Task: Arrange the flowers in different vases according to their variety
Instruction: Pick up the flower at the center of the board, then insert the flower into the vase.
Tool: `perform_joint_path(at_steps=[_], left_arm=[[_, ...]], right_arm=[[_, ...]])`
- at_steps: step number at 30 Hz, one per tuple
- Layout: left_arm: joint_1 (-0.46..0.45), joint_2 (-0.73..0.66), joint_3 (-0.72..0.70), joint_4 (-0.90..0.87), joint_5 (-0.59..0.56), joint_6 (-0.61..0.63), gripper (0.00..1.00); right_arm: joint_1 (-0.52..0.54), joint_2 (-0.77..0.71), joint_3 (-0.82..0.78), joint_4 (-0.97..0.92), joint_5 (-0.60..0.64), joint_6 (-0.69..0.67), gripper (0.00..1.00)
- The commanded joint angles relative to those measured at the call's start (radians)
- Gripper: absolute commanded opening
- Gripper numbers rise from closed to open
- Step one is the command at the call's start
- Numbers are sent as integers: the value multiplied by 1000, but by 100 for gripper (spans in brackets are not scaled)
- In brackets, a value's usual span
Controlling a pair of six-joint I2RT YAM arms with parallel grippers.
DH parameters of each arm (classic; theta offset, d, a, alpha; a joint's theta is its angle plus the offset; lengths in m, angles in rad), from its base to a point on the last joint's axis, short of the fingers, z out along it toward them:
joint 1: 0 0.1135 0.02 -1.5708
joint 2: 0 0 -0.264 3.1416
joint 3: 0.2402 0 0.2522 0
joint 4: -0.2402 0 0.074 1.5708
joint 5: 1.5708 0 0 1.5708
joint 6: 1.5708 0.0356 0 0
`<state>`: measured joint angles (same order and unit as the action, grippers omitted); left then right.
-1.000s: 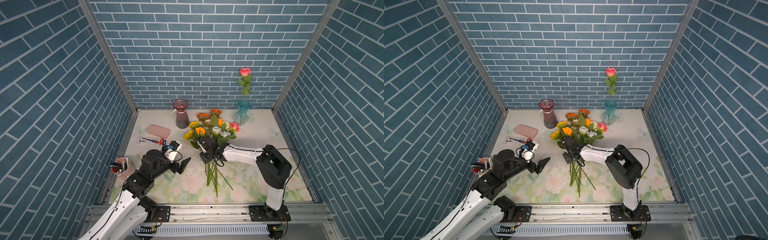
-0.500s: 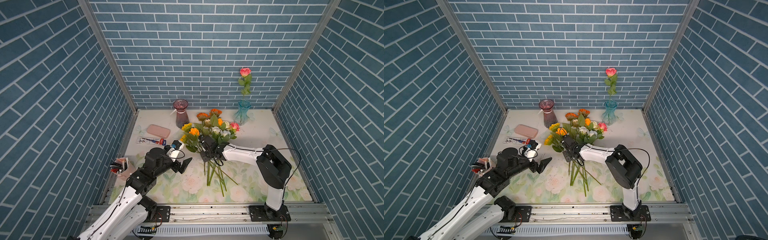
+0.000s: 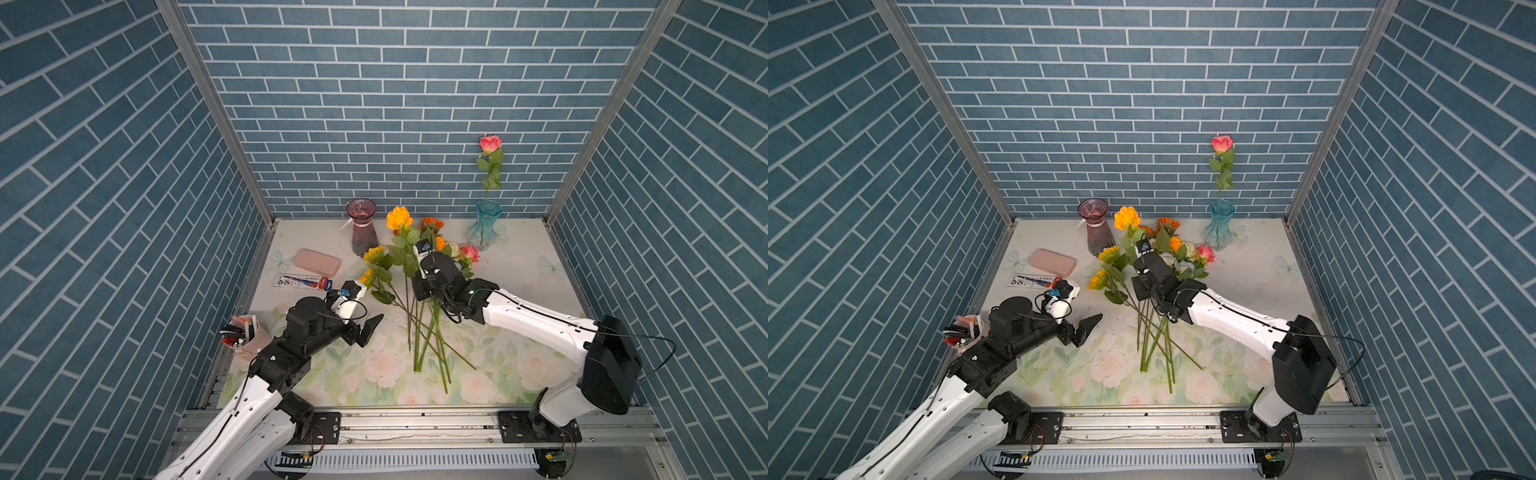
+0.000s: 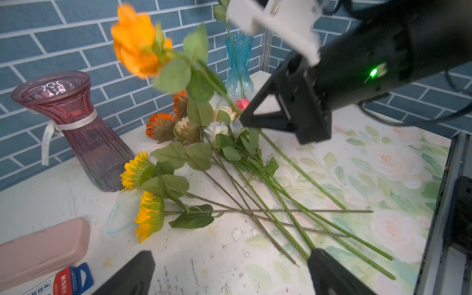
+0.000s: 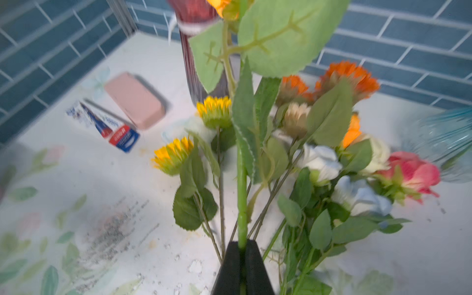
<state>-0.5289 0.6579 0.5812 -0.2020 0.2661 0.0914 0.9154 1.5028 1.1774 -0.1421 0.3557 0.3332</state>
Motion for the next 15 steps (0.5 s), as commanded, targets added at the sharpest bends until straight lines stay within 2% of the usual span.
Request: perform_joint_path(at_steps=[1, 3, 7, 12, 15], left_arm=[[-5, -13, 5, 25, -16, 8, 100], [-5, -13, 5, 29, -22, 8, 100], [-4, -11, 5, 30, -25, 8, 100], [-4, -7, 5, 32, -34, 10, 100], [-4, -7, 2, 32, -44, 10, 100]], right_arm=[[-30, -108, -67, 230, 171, -76, 0], [-66, -180, -121, 429, 212, -188, 0], [-204, -233, -142, 760, 118, -364, 0], [-354, -131, 24, 890, -1, -546, 0], [-445, -45, 128, 937, -96, -576, 0]])
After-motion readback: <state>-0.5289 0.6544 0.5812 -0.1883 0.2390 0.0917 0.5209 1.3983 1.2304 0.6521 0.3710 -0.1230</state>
